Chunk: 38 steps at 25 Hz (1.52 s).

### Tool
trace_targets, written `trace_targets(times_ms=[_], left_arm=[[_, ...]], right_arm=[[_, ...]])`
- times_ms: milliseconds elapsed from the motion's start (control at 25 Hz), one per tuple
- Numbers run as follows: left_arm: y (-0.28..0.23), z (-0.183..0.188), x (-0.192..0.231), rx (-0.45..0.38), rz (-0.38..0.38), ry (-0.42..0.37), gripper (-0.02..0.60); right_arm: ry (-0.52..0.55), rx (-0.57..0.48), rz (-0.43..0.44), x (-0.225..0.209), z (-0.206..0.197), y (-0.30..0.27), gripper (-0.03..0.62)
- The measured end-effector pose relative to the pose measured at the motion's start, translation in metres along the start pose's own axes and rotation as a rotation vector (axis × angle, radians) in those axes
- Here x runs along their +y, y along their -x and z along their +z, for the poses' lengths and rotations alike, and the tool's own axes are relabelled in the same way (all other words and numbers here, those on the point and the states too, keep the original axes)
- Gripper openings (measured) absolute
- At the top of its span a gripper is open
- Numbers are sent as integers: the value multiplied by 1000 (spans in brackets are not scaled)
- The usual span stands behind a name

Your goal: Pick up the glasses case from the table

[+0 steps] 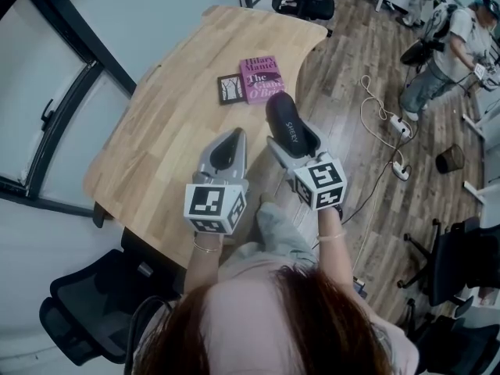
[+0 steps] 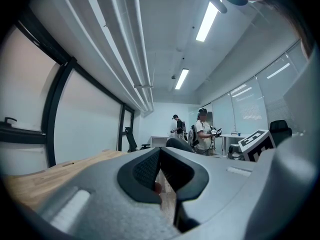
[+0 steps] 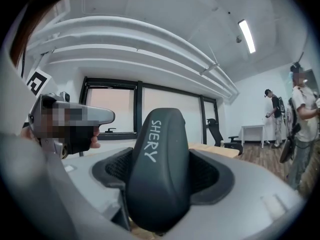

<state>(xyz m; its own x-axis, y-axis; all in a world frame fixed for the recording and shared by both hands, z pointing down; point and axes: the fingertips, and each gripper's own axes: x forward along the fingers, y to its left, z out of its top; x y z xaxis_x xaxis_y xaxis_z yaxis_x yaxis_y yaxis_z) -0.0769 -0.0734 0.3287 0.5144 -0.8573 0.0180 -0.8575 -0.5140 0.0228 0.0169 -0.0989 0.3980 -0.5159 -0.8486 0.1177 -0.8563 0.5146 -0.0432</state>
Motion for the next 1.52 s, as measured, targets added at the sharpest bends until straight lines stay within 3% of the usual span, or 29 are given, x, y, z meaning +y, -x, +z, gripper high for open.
trace_targets(times_ms=[640, 1520], left_arm=[[36, 7, -11, -31, 12, 12, 9], [37, 13, -47, -21, 83, 2, 9]], right_arm=[[45, -26, -8, 25, 15, 31, 350], [61, -47, 42, 8, 33, 72, 350]])
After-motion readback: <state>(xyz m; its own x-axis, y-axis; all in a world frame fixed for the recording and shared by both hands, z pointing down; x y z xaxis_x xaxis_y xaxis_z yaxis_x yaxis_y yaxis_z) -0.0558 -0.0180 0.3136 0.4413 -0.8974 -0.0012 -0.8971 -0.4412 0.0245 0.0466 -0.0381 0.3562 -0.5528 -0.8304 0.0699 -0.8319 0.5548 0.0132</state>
